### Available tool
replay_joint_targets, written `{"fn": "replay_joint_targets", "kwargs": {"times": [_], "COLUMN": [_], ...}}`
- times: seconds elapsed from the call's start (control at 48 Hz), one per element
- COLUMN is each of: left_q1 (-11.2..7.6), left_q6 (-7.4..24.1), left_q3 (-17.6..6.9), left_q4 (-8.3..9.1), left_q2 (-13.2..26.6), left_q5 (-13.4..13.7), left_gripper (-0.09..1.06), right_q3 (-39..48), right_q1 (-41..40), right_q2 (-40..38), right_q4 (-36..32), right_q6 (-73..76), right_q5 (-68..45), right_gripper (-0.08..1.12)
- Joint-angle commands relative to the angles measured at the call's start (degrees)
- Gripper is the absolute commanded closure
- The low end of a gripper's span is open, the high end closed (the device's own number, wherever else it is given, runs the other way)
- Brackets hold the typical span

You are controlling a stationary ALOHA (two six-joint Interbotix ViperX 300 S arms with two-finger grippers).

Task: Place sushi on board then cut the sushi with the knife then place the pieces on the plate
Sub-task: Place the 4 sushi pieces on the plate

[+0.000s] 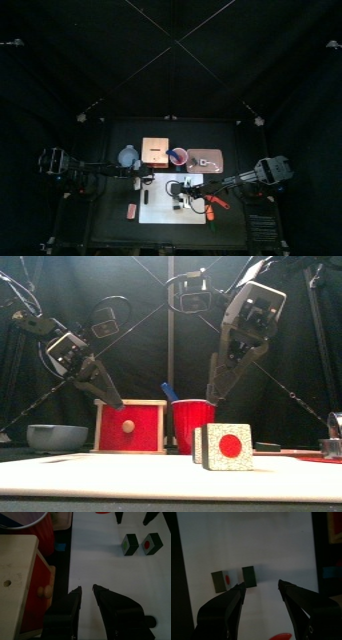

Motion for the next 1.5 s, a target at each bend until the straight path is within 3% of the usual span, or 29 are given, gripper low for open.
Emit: {"fn": "replay_joint_targets", "kwargs": {"times": [0.021, 0.396, 0.688, 0.812, 1.188, 1.292, 1.5], "left_q1": [0.0, 0.0, 0.09, 0.18, 0.09, 0.18, 0.18], "left_q6": [-0.1, 0.0, 0.0, 0.1, 0.2, 0.2, 0.0], "left_q3": [-0.6, -0.3, -0.2, -0.3, -0.2, -0.2, -0.2], "left_q4": [-0.09, 0.09, -0.09, 0.09, 0.09, 0.09, 0.09], "left_q2": [-0.8, -0.8, -0.7, -0.8, -0.7, -0.8, -0.7], "left_q5": [-0.2, -0.2, -0.2, -0.3, -0.3, -0.3, -0.2], "left_gripper": [0.28, 0.28, 0.29, 0.28, 0.29, 0.29, 0.29], "right_q3": [-2.0, -2.1, -1.3, 0.8, 13.1, 16.8, 23.7], "right_q1": [0.0, -0.2, -0.6, -2.6, -20.4, -27.1, -36.2], "right_q2": [0.1, 4.8, 5.3, 0.4, -20.4, -23.1, -21.1], "right_q4": [0.4, 1.4, 1.4, 1.4, 1.3, 1.4, 3.5], "right_q6": [0.0, 0.1, 0.2, 0.3, 0.3, 0.4, -0.4], "right_q5": [-1.4, -5.7, -4.9, -1.2, 13.9, 14.6, 7.5], "right_gripper": [0.16, 0.2, 0.44, 0.45, 0.45, 0.45, 0.45]}}
